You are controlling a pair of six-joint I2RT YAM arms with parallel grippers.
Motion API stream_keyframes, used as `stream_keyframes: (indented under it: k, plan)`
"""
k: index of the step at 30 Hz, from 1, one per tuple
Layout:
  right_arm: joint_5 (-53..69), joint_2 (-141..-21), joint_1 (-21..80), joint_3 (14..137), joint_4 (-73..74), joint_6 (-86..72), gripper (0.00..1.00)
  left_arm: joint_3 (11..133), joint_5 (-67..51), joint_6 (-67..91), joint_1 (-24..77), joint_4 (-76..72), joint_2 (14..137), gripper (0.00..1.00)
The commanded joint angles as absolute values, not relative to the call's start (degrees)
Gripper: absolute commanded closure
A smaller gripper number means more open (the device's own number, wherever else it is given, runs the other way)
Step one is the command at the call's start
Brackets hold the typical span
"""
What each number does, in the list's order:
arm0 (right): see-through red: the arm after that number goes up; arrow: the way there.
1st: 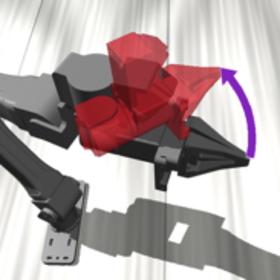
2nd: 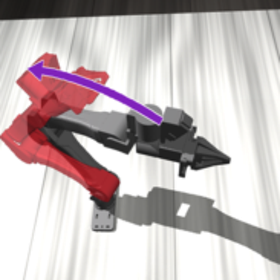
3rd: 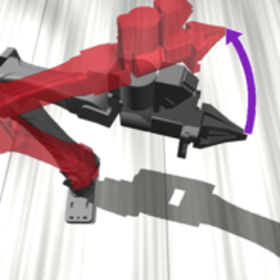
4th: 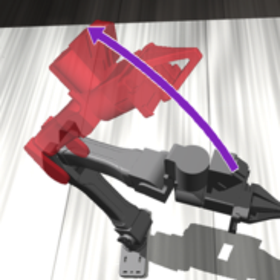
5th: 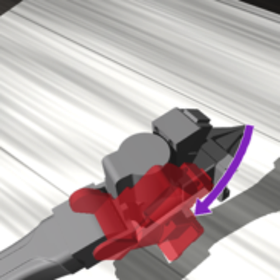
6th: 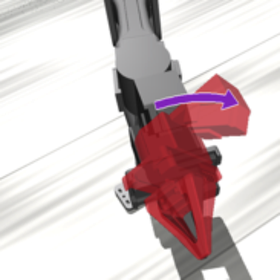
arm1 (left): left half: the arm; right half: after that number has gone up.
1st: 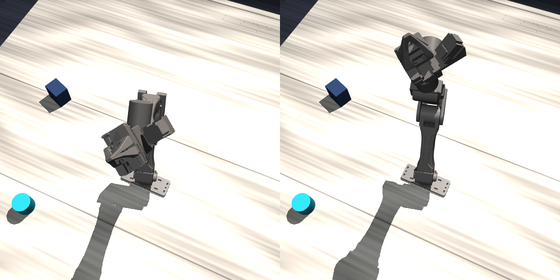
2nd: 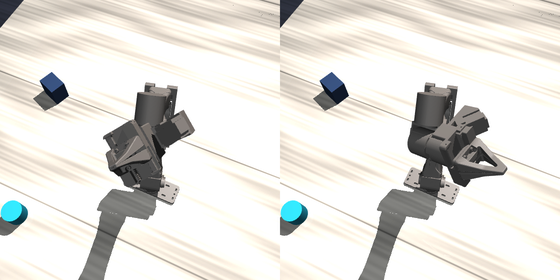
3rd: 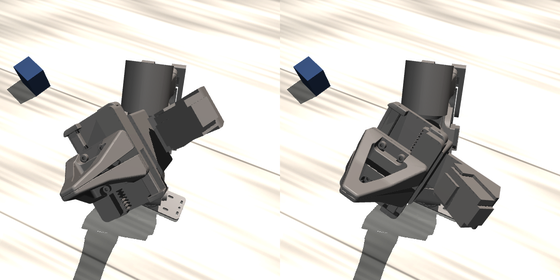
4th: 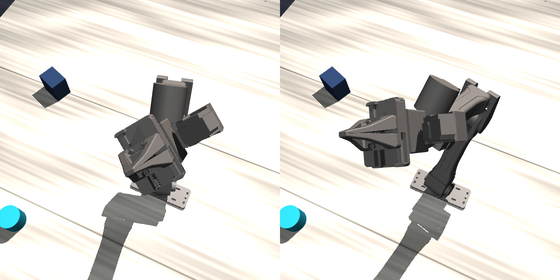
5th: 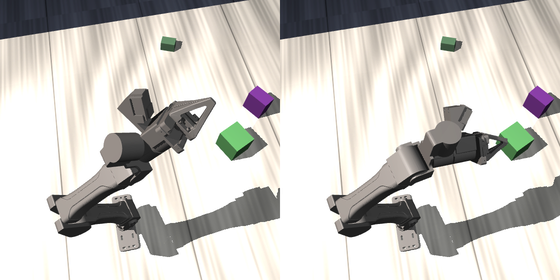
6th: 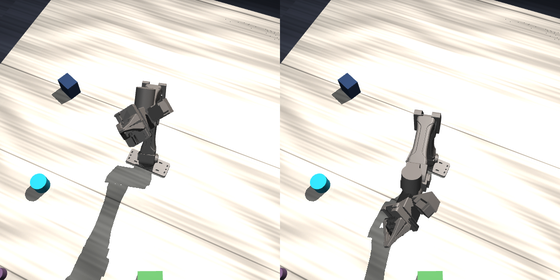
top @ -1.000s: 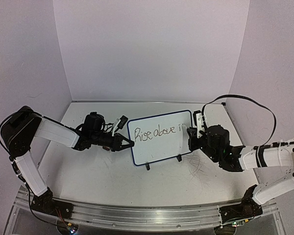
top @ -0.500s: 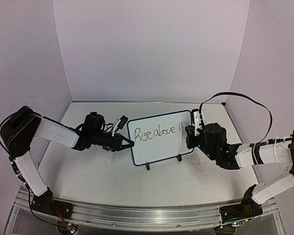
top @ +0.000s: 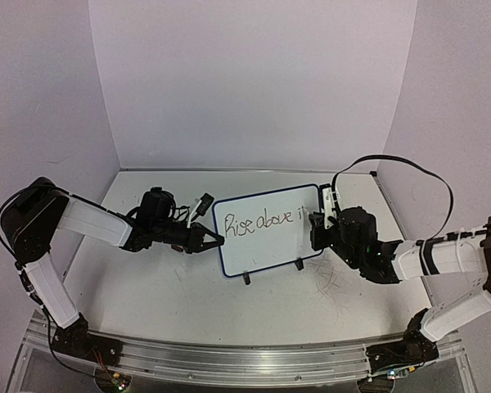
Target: Write a sentence on the whiteboard
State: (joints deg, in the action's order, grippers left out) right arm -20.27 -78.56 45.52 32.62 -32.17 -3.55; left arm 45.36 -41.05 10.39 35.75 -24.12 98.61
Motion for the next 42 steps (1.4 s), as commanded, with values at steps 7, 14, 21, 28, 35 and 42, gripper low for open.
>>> stream_keyframes:
  k: [7, 14, 21, 28, 35, 42]
  plan:
    - [-20.0, -78.2, 45.3, 31.9, -30.1, -6.5, 1.00, 46.0, -35.7, 7.3, 35.8, -19.9, 97.9, 1.00]
    - [-19.8, -77.6, 45.3, 30.7, -29.4, -7.5, 1.00, 46.1, -35.8, 7.3, 35.8, -19.9, 98.1, 1.00]
    - [-19.4, -77.2, 45.3, 29.8, -28.9, -8.2, 1.00, 46.2, -35.9, 7.3, 35.8, -19.8, 98.1, 1.00]
    - [-19.6, -77.0, 45.3, 29.4, -28.6, -8.5, 1.00, 46.1, -35.9, 7.3, 35.8, -19.9, 98.2, 1.00]
    - [-21.3, -76.7, 45.3, 29.3, -28.1, -8.9, 1.00, 46.0, -35.8, 7.3, 35.8, -19.9, 98.0, 1.00]
    - [-24.8, -74.4, 45.3, 28.4, -28.8, -9.1, 1.00, 45.9, -35.8, 7.3, 35.8, -19.9, 98.0, 1.00]
